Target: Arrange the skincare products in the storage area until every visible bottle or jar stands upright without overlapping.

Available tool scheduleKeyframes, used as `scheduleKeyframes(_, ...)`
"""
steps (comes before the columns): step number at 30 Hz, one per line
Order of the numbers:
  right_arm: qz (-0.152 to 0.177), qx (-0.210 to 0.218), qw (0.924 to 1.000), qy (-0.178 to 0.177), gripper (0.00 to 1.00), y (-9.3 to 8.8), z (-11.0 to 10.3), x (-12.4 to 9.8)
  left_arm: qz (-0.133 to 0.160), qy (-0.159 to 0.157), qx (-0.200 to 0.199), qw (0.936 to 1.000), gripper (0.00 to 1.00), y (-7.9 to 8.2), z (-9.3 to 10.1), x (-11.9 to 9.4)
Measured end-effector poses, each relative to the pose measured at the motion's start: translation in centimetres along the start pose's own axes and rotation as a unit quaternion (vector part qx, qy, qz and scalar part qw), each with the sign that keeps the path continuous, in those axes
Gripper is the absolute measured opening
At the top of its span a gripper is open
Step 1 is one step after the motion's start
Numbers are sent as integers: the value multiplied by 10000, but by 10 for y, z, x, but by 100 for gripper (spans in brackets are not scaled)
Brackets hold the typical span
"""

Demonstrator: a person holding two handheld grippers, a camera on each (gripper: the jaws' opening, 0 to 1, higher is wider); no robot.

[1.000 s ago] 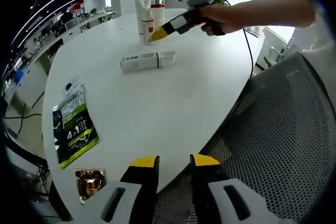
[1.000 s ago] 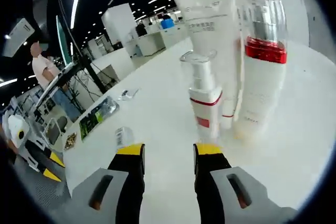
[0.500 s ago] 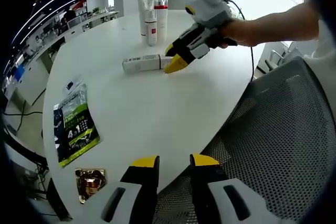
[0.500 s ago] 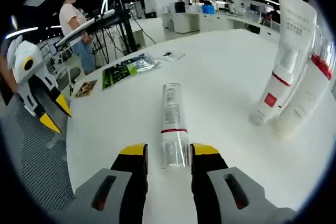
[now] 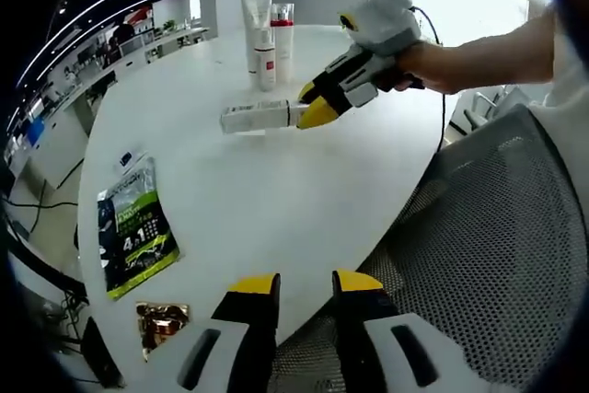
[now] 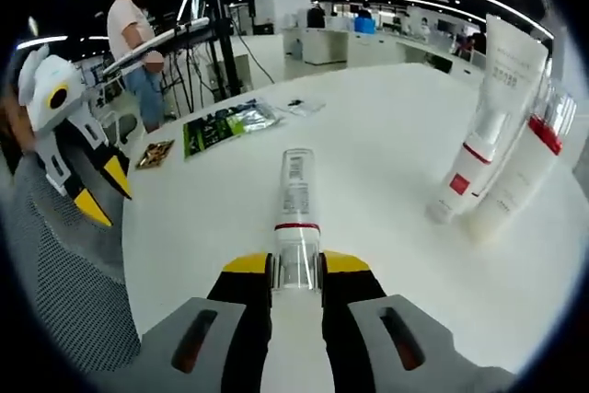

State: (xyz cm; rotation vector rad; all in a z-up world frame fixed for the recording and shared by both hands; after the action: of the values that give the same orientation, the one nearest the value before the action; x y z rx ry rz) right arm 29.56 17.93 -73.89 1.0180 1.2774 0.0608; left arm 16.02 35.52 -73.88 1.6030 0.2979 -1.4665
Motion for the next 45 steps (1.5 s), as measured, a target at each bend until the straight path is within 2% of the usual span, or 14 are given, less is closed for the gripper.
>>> scheduleKeyframes(16, 934, 432, 9943, 288, 18, 5, -40, -67, 367, 0, 58, 9993, 27, 14, 4, -11)
scheduleKeyframes(20, 1096, 372, 9922, 452, 18, 4, -52, -78, 722, -76, -40, 9974, 34, 26, 6, -18)
scheduleKeyframes(24, 1218, 207, 9909, 530, 18, 3, -64, -87, 786, -313, -141, 9963, 36, 29, 10, -19)
scheduleKeyframes(25, 1255, 126, 9906, 538, 18, 4, -66, -88, 865, -659, -297, 9936, 37, 34, 15, -21)
scheduleKeyframes(27, 1323, 31, 9900, 489, 18, 5, -66, -91, 1315, -1217, -911, 9796, 37, 48, 20, -32)
scheduleKeyframes(31, 1578, -20, 9863, 472, 18, 12, -66, -98, 1890, -1367, -1482, 9611, 38, 65, 9, -50)
scheduleKeyframes(33, 1642, -226, 9853, 425, 18, 14, -69, -99, 2602, -1698, -1974, 9298, 43, 81, 7, -61)
scheduleKeyframes(34, 1646, -288, 9851, 407, 18, 15, -70, -100, 2691, -1749, -2038, 9249, 52, 84, 7, -62)
scheduleKeyframes(37, 1715, -449, 9834, 381, 18, 20, -73, -102, 3200, -1987, -2533, 8910, 77, 95, 6, -66)
scheduleKeyframes(38, 1735, -498, 9829, 369, 18, 20, -74, -102, 3340, -2187, -2732, 8752, 80, 97, 9, -67)
scheduleKeyframes(39, 1722, -580, 9826, 376, 17, 20, -75, -102, 3393, -2321, -2836, 8664, 80, 97, 11, -67)
scheduleKeyframes(42, 1670, -733, 9823, 434, 17, 19, -80, -101, 3198, -2340, -2766, 8755, 78, 94, 12, -65)
scheduleKeyframes(43, 1639, -813, 9821, 455, 17, 19, -82, -100, 3261, -2422, -2840, 8685, 78, 93, 11, -67)
scheduleKeyframes(45, 1632, -985, 9804, 507, 18, 20, -86, -100, 3292, -2783, -3202, 8436, 76, 93, 11, -72)
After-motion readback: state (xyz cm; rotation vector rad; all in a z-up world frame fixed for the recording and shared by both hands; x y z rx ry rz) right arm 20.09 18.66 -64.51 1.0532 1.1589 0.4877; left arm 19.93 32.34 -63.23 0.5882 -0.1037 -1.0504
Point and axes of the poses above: the point that each gripper's makers call its tool centre point, and the gripper's own axes: x roughly forward along the fingers, z roughly to its right, y roughly out of its top, the point moved 5 cm from there along -x, roughly backward along the fingers, and after that the axes turned 9 degrees about -z, right-handed, at the moved point
